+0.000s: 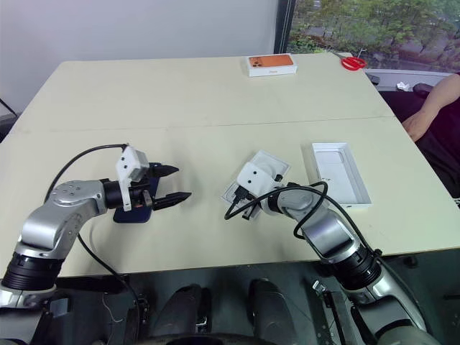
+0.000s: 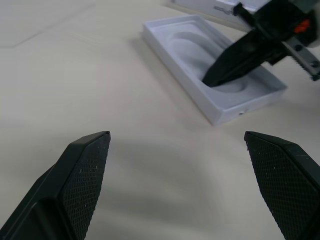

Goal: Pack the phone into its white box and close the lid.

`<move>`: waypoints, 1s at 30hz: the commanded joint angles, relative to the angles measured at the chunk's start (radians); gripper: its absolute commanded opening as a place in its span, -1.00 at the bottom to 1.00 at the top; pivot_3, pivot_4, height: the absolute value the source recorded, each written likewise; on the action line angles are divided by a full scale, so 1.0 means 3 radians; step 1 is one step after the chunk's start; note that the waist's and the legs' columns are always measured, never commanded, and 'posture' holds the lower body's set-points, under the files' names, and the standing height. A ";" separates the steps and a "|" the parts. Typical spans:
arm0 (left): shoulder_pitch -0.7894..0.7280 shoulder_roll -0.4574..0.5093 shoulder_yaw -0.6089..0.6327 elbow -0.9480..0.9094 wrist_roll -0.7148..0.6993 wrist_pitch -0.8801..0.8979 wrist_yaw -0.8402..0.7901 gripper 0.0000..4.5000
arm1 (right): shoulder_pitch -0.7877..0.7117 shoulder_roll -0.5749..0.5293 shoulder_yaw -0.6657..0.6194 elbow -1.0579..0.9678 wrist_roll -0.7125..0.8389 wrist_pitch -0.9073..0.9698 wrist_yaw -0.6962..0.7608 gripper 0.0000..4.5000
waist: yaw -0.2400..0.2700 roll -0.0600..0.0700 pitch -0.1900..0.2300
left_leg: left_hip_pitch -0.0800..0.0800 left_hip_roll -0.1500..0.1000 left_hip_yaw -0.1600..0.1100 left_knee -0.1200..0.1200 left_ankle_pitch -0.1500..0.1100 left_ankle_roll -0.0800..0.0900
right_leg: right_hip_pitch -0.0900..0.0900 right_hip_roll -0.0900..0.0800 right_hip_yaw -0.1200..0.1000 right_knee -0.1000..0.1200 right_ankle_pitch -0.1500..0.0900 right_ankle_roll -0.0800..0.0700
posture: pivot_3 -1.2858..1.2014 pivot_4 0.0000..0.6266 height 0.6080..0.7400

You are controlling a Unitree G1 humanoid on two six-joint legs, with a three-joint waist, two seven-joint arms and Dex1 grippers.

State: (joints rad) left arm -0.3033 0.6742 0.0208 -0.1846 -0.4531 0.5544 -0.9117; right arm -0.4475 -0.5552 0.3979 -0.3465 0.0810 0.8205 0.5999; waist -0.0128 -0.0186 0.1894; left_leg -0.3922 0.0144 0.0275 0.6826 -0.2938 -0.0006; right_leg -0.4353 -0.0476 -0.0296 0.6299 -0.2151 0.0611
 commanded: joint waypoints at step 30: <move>-0.0704 0.0336 0.0862 0.0823 -0.0854 0.3533 0.1048 1.00 | -0.1139 0.1350 0.0805 0.1221 -0.0332 0.0080 -0.0085 -0.99 | 0.0001 -0.0004 0.0000 | 0.0002 -0.0006 0.0000 -0.0003 0.0003 -0.0006 | -0.0005 -0.0012 0.0003 0.0011 0.0001 -0.0001 | 0.03 -0.52 1.00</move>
State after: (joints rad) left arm -0.5364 0.7967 0.3086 0.0735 -0.6678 1.5813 -0.5851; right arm -0.7684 -0.1677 0.6269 -0.0008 -0.0018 0.8664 0.5730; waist -0.0126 -0.0197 0.1895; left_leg -0.3917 0.0124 0.0273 0.6817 -0.2928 -0.0027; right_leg -0.4368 -0.0525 -0.0286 0.6333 -0.2148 0.0607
